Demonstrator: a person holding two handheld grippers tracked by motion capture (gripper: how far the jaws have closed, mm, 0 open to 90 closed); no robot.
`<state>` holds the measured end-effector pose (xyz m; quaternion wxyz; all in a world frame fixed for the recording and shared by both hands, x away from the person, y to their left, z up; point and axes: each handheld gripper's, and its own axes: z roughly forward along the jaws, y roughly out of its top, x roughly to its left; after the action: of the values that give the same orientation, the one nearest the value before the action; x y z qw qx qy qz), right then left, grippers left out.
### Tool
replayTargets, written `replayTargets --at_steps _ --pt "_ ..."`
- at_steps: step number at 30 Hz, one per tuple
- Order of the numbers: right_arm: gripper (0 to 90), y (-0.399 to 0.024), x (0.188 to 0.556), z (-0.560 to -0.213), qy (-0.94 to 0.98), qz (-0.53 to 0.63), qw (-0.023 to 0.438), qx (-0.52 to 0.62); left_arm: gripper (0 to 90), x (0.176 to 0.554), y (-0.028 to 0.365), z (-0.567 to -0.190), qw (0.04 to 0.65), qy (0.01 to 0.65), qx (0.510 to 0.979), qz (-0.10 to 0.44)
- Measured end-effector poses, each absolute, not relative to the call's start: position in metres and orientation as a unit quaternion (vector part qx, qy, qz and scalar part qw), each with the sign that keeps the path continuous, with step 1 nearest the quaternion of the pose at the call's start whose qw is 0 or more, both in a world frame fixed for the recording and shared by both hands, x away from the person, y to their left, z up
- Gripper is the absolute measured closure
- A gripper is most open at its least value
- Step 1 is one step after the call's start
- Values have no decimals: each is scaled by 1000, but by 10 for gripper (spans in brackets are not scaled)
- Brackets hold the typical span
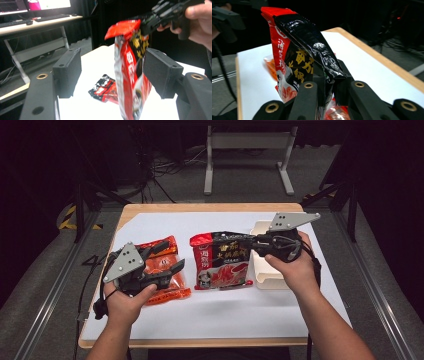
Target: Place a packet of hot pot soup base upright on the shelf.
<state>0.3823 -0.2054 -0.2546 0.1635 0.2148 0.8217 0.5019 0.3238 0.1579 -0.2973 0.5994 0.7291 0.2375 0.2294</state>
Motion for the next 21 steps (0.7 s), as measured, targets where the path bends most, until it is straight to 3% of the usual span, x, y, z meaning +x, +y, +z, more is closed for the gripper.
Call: replayTargets --at_steps 4,10,21 --pt "816 -210 388 -248 820 497 181 220 288 327 161 -299 592 249 731 230" --pt "815 -223 398 -239 813 494 205 231 180 338 169 -307 580 285 729 226" --pt "811 -247 417 -230 797 488 257 247 123 357 182 -325 548 326 739 219"
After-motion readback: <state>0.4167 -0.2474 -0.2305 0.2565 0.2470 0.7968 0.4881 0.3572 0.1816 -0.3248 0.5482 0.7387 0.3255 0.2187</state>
